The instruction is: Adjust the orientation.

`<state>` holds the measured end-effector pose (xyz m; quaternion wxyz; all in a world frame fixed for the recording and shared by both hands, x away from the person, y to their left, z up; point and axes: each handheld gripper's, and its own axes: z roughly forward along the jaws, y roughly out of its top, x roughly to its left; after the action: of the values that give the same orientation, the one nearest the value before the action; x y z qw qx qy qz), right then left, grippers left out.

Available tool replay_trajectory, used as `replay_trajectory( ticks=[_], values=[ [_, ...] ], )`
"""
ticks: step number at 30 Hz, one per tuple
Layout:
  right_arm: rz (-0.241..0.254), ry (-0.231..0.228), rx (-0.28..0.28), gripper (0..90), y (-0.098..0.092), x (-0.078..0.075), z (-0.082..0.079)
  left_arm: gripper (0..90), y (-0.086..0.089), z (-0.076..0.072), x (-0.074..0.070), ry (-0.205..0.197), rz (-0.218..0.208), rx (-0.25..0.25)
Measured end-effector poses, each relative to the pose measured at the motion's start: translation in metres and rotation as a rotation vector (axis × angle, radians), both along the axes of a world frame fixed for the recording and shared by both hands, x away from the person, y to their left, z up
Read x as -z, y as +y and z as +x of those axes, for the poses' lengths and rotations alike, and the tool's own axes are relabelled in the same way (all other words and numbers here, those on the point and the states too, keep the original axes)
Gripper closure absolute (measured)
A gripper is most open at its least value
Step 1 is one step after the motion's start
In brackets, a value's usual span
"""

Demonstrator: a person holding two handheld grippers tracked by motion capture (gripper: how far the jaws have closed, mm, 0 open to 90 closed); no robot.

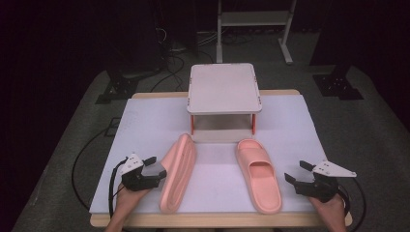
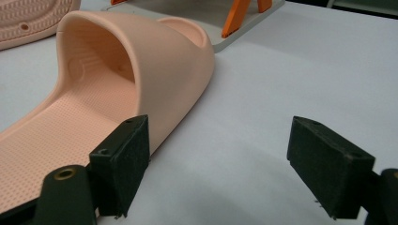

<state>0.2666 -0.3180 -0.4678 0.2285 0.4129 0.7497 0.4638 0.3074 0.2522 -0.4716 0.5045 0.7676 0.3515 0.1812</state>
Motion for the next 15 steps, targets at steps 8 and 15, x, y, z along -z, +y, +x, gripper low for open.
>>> replay_trajectory(
  ticks=[8,15],
  values=[
    [-0.004,0.003,-0.006,21.2,0.0012,0.0007,0.0005,30.2,-0.0057,0.0019,0.0002,0.008,0.013,0.015],
    [-0.004,0.002,-0.005,21.2,0.0022,0.0008,0.0001,32.2,-0.0102,0.0016,0.0002,0.005,0.018,0.026]
  ],
)
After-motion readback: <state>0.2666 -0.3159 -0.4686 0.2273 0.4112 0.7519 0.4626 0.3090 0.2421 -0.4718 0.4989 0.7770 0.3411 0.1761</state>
